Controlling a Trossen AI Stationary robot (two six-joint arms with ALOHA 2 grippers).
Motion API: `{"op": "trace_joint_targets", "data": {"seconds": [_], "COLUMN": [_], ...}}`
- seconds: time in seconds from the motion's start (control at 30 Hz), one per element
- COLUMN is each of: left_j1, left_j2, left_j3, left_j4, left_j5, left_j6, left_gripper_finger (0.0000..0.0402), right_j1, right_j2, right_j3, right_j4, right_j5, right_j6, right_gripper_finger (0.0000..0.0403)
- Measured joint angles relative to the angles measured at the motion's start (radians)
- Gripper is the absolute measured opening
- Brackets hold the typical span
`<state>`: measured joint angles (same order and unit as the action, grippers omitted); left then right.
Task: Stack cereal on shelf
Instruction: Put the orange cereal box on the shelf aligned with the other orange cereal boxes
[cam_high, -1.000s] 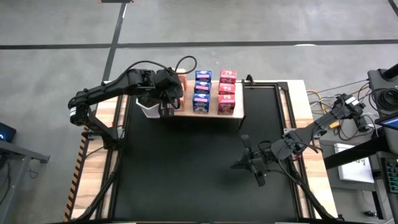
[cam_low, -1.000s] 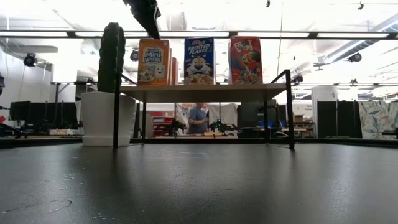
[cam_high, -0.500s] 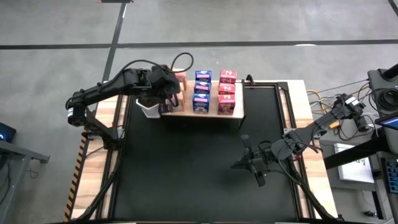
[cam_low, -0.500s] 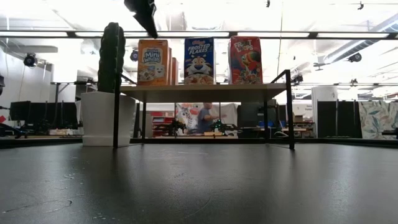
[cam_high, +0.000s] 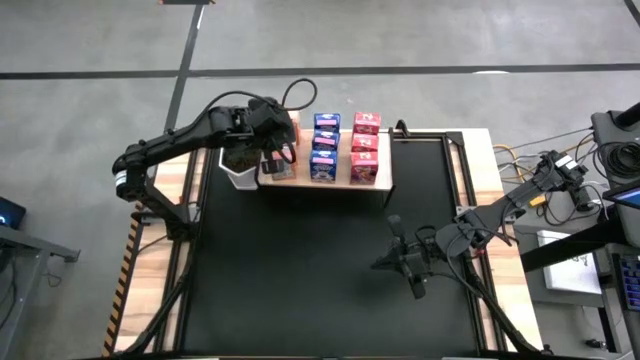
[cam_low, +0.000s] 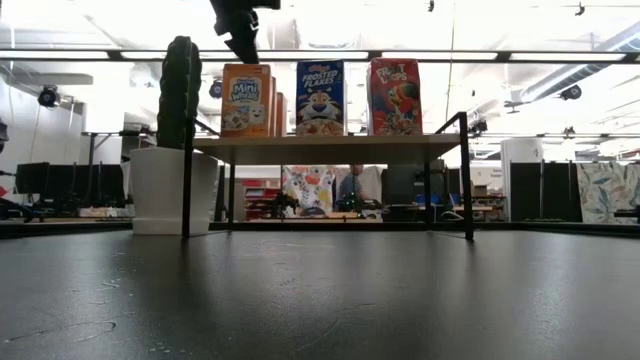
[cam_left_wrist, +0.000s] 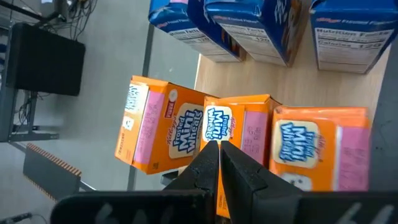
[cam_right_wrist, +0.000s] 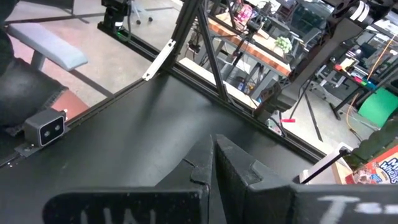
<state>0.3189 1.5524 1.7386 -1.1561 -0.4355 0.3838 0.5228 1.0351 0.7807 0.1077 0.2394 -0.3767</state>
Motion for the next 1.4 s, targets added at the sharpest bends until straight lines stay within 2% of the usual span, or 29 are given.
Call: {"op": "trace_joint_targets", "data": {"seconds": [0.67,1.03,1.4], "left_j1": [0.038,-0.009,-0.027], "left_j2": [0.036,-0.009,-0.013], "left_j3": [0.0,0.0,0.0], "left_j4": [0.014,0.036,-0.025], "left_j5": [-0.001,0.001,0.009], "left_j6": [0.023,-0.025,-0.037], "left_gripper_finger": [0.0,0.0,0.0], "right_j1": [0.0,0.0,0.0], "right_j2": [0.0,0.0,0.0], "right_j3": [0.0,0.0,0.0], "right_j4": [-0.003,-0.006,-0.006], "right_j5": [0.0,0.0,-0.001], "right_j6": [0.0,-0.005,-0.002], "right_gripper_finger": [0.0009,0.0009,0.0009]}}
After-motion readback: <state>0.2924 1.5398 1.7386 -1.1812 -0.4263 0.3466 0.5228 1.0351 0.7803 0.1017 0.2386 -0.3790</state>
